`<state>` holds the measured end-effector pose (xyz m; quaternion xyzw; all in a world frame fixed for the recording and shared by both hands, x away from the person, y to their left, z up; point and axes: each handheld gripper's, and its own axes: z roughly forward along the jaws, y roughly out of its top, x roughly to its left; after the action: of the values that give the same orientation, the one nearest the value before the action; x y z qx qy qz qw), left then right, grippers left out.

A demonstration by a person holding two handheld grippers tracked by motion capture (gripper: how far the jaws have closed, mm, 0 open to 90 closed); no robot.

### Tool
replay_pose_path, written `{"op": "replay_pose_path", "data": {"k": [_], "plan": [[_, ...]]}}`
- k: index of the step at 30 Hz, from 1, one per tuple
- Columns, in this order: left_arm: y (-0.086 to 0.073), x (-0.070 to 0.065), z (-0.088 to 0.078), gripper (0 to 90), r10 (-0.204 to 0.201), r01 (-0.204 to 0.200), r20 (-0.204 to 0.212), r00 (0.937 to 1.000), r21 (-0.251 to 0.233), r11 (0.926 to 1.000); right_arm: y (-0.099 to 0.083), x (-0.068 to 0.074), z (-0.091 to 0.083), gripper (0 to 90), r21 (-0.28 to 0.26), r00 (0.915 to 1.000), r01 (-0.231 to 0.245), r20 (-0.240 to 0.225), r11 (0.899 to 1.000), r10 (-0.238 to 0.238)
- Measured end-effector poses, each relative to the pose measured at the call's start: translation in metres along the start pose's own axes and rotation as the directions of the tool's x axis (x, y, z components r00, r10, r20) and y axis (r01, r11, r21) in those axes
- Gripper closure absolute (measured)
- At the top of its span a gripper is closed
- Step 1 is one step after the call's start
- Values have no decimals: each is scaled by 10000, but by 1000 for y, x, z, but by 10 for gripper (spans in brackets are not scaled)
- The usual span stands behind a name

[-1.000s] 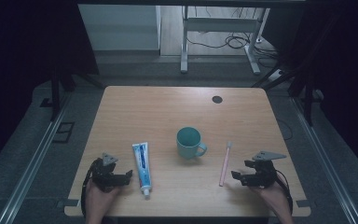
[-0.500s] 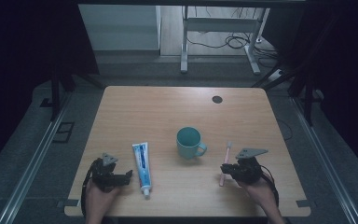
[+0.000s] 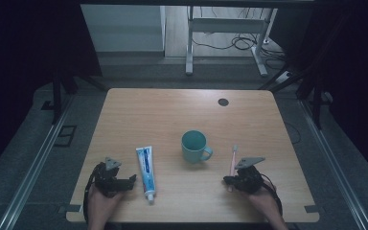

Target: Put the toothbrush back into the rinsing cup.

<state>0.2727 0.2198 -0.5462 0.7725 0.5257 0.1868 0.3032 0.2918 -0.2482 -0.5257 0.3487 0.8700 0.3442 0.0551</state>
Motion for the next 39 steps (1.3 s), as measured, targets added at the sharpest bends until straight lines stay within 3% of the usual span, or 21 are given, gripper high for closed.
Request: {"op": "replay_pose_path", "data": {"k": [8, 26, 32, 39], "plan": [[0, 0, 0, 12, 6, -6, -15, 10000, 5, 10000, -11, -10, -12, 867, -30, 9995, -252, 212, 9997, 252], [0, -1, 0, 12, -6, 6, -46, 10000, 4, 10000, -34, -44, -48, 852, -155, 9899, -751, 1193, 9971, 764], [0, -1, 0, 12, -8, 8, -46, 10000, 3, 10000, -38, -52, -52, 847, -132, 9870, -866, 1349, 9962, 875], [0, -1, 0, 12, -8, 8, -45, 10000, 1, 10000, -39, -51, -53, 824, -111, 9886, -902, 1198, 9959, 909]]}}
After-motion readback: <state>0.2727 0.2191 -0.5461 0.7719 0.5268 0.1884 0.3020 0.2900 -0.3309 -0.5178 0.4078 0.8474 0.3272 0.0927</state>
